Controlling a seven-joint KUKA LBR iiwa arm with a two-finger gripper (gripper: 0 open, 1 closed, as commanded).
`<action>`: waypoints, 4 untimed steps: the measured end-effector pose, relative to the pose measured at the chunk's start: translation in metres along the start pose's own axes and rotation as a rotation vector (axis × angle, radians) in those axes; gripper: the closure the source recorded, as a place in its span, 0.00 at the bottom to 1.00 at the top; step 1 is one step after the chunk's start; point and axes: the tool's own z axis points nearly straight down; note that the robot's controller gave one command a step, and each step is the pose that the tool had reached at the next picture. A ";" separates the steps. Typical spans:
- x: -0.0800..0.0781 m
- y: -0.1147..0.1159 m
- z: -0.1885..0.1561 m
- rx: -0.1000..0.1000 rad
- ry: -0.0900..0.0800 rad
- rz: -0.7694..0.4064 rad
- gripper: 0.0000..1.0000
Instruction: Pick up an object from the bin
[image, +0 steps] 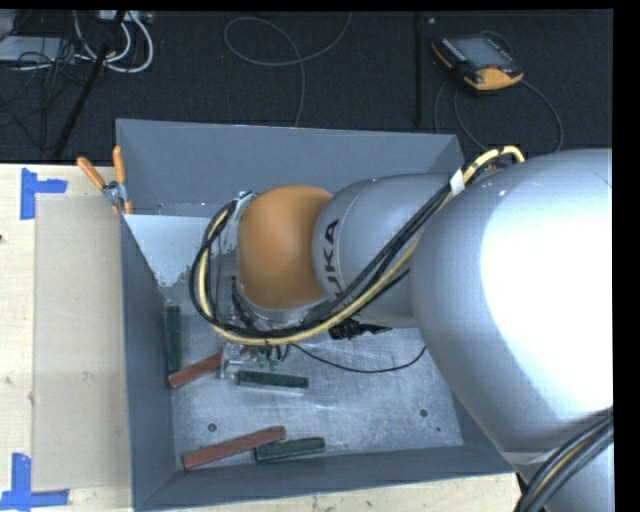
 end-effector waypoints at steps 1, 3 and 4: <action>0.000 0.000 0.000 0.000 0.000 0.001 1.00; -0.008 -0.007 -0.047 0.002 0.005 0.019 1.00; -0.010 -0.006 -0.085 0.004 0.011 0.023 1.00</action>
Offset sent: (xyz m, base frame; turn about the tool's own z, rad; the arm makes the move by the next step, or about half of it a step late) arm 0.0111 -0.0020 0.0433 -0.0118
